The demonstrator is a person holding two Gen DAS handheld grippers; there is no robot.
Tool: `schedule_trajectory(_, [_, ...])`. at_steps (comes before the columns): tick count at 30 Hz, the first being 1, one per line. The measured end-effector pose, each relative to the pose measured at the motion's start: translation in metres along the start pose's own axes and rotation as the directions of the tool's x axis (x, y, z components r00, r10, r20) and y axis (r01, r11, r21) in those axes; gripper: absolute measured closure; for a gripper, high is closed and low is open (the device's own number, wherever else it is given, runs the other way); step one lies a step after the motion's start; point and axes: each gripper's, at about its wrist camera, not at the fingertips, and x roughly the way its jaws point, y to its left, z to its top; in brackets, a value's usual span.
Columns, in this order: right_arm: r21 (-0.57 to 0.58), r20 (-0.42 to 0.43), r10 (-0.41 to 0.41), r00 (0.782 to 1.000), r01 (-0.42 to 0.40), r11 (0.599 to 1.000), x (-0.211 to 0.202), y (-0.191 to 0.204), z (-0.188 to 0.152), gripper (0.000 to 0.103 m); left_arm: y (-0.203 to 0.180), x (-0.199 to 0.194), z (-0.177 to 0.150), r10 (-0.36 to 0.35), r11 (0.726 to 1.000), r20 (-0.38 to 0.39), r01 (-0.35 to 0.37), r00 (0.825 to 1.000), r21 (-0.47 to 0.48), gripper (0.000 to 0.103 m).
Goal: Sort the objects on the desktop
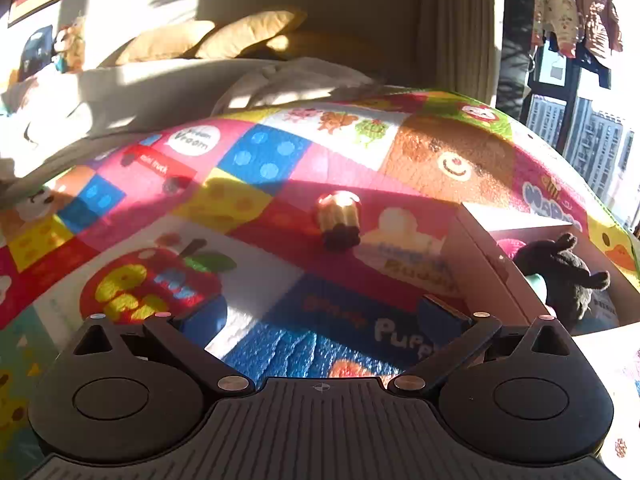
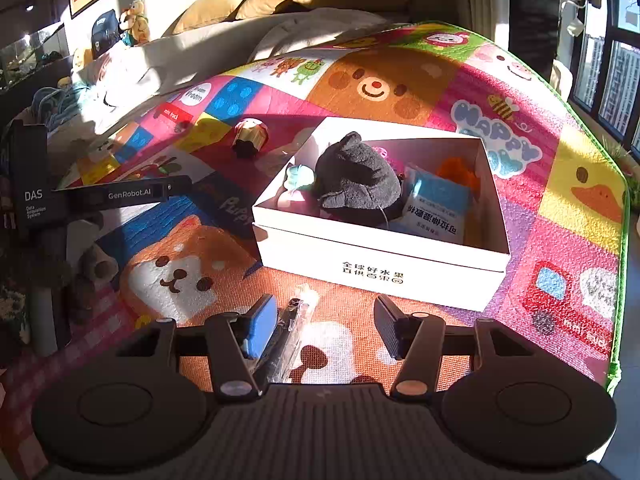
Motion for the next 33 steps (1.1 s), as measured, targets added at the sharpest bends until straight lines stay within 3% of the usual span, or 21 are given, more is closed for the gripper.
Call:
schedule_trajectory(6, [0.055,0.035,0.020,0.999,-0.022,0.998,-0.003,-0.019,-0.030,0.034,-0.016,0.098,0.053,0.024,1.000,-0.123,-0.023,0.992,0.009,0.000])
schedule_trajectory(11, [0.056,0.062,-0.022,0.998,0.019,0.998,-0.009,-0.030,-0.038,0.025,-0.031,0.149,0.067,0.112,0.990,-0.136,-0.100,0.984,0.096,0.003])
schedule_trajectory(12, [0.063,0.058,-0.026,0.998,0.022,0.998,-0.008,-0.033,-0.038,0.024,-0.033,0.153,0.067,0.120,0.988,-0.138,-0.104,0.983,0.112,0.007])
schedule_trajectory(14, [0.078,0.044,-0.042,0.998,0.038,0.996,-0.005,-0.039,-0.038,0.023,-0.037,0.163,0.066,0.126,0.985,-0.174,-0.103,0.977,0.135,0.042])
schedule_trajectory(16, [0.094,0.034,-0.056,0.998,0.053,0.994,-0.002,-0.043,-0.039,0.023,-0.036,0.163,0.064,0.115,0.987,-0.192,-0.090,0.975,0.132,0.043])
schedule_trajectory(21, [0.126,0.044,-0.062,0.997,0.056,0.990,-0.005,-0.044,-0.043,0.021,-0.035,0.113,0.061,0.058,0.988,-0.135,-0.037,0.989,0.148,0.044])
schedule_trajectory(26, [0.129,0.054,-0.077,0.996,0.070,0.989,-0.008,-0.035,-0.052,0.017,-0.041,0.018,0.039,-0.060,0.984,-0.081,0.072,0.995,0.161,0.046])
schedule_trajectory(29, [0.147,0.055,-0.086,0.995,0.077,0.986,-0.011,-0.032,-0.056,0.012,-0.052,-0.045,0.009,-0.150,0.974,-0.084,0.162,0.985,0.160,0.048])
schedule_trajectory(33, [0.175,0.057,-0.126,0.990,0.114,0.978,-0.020,-0.031,-0.059,0.007,-0.070,-0.094,-0.035,-0.249,0.951,-0.125,0.267,0.960,0.155,0.048])
